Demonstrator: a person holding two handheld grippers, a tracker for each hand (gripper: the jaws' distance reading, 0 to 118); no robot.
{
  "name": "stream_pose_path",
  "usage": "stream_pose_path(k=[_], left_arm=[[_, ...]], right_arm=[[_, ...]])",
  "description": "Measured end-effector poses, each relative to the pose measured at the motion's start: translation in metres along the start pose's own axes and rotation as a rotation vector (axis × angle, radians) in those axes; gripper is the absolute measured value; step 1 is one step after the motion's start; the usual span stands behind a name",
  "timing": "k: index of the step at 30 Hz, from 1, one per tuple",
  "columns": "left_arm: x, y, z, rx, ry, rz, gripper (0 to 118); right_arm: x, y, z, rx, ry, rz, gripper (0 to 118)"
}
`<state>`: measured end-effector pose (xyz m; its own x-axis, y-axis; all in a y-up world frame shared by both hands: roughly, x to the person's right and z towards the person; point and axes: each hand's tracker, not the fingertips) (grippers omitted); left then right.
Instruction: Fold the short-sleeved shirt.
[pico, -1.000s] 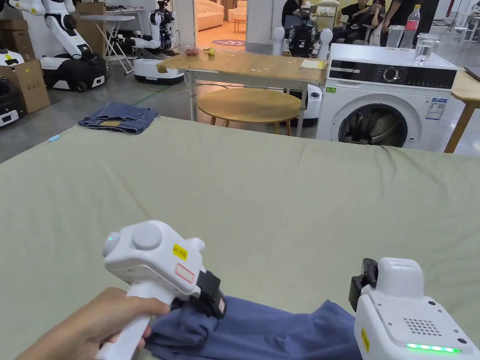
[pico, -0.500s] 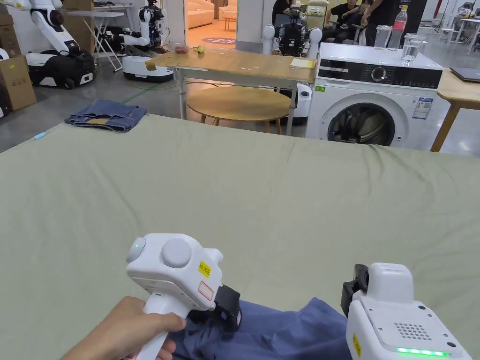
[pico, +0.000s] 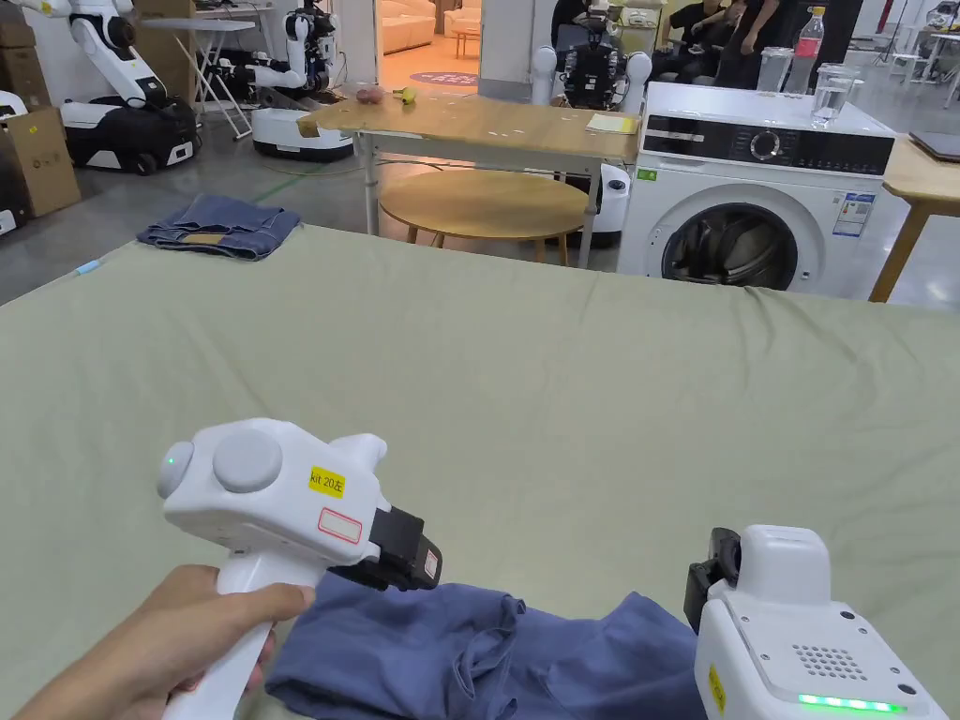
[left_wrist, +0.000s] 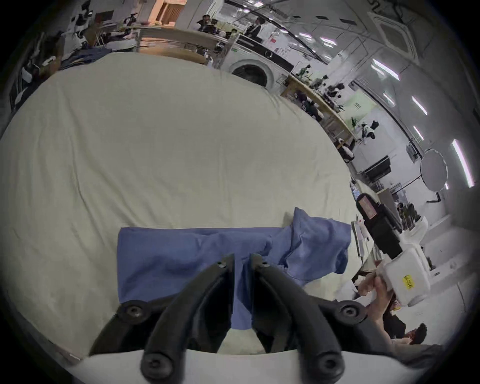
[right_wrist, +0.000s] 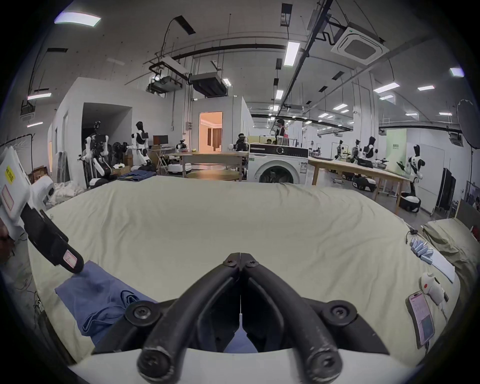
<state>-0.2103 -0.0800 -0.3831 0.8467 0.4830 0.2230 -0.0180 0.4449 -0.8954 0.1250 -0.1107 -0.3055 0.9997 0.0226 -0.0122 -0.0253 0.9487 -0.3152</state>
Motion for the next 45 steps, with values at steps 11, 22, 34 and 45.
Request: stream_pose_path(k=[11, 22, 34, 45], left_arm=[[-0.020, -0.044, -0.081, -0.138, -0.222, 0.165, 1], [-0.033, -0.061, -0.124, -0.084, -0.333, 0.245, 0], [-0.020, -0.047, -0.060, 0.011, -0.242, 0.125, 0], [-0.111, -0.027, 0.033, 0.070, -0.118, 0.197, 29]], right_arm=[[-0.002, 0.000, 0.003, -0.001, 0.003, 0.013, 0], [0.002, -0.005, 0.002, -0.016, -0.004, 0.011, 0], [0.004, 0.000, 0.005, 0.001, -0.009, 0.002, 0], [-0.007, 0.006, 0.005, 0.034, 0.014, 0.001, 0]])
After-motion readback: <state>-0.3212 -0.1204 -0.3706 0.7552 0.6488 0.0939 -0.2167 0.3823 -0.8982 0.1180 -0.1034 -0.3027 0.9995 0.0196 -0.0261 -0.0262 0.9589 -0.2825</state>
